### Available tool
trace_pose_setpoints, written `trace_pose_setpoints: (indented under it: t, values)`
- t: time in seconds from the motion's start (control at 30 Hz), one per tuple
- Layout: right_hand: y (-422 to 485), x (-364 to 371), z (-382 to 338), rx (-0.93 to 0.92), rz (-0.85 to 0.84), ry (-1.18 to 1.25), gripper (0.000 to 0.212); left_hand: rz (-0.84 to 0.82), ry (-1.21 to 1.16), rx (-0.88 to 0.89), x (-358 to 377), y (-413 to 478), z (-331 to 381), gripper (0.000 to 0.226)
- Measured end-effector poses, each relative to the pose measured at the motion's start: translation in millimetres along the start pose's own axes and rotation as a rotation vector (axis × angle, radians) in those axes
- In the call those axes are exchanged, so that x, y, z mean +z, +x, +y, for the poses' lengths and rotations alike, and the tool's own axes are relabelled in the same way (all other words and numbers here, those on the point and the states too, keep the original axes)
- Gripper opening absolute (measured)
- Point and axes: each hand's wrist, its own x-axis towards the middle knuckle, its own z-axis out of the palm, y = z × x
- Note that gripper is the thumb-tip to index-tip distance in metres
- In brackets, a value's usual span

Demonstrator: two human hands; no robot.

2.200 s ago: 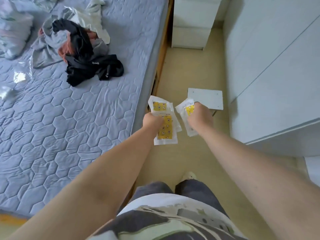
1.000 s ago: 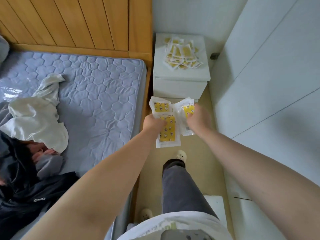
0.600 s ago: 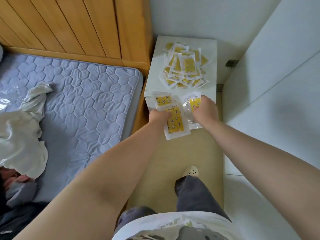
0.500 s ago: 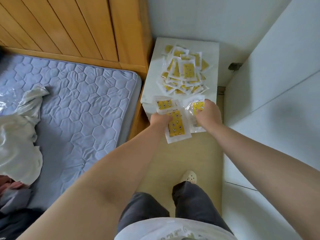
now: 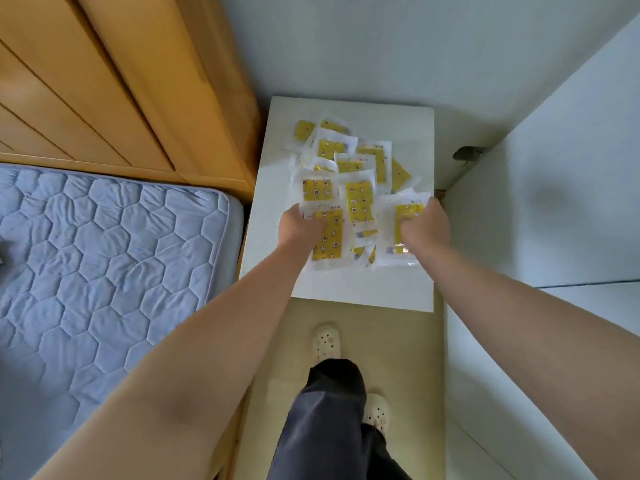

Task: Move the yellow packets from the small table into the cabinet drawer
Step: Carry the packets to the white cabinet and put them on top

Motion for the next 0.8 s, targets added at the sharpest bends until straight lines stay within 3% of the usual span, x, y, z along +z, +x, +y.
trace_pose_setpoints:
  t: [0.1, 0.2, 0.3, 0.4, 0.57, 0.8]
  values:
    - [52, 14, -23, 0.106, 0.0, 0.174, 0.056, -0.011, 0.018, 0.079, 8, 49, 20, 0.041]
    - [93, 37, -29, 0.163, -0.021, 0.207, 0.058, -0.011, 0.416, 0.268, 21, 90, 12, 0.083]
    - [111, 66, -18, 0.102, -0.037, -0.161, 0.047, -0.024, 0.837, 0.482, 41, 117, -14, 0.069]
    - [114, 86, 2, -0.008, 0.07, -0.385, 0.047, -0.019, 0.965, 0.48, 51, 128, -30, 0.058]
    - [108, 87, 22, -0.141, 0.171, -0.247, 0.05, 0.016, 0.941, 0.519, 49, 129, -33, 0.062]
    - [98, 76, 40, -0.261, 0.072, -0.28, 0.055, 0.053, 1.097, 0.604, 52, 118, -31, 0.065]
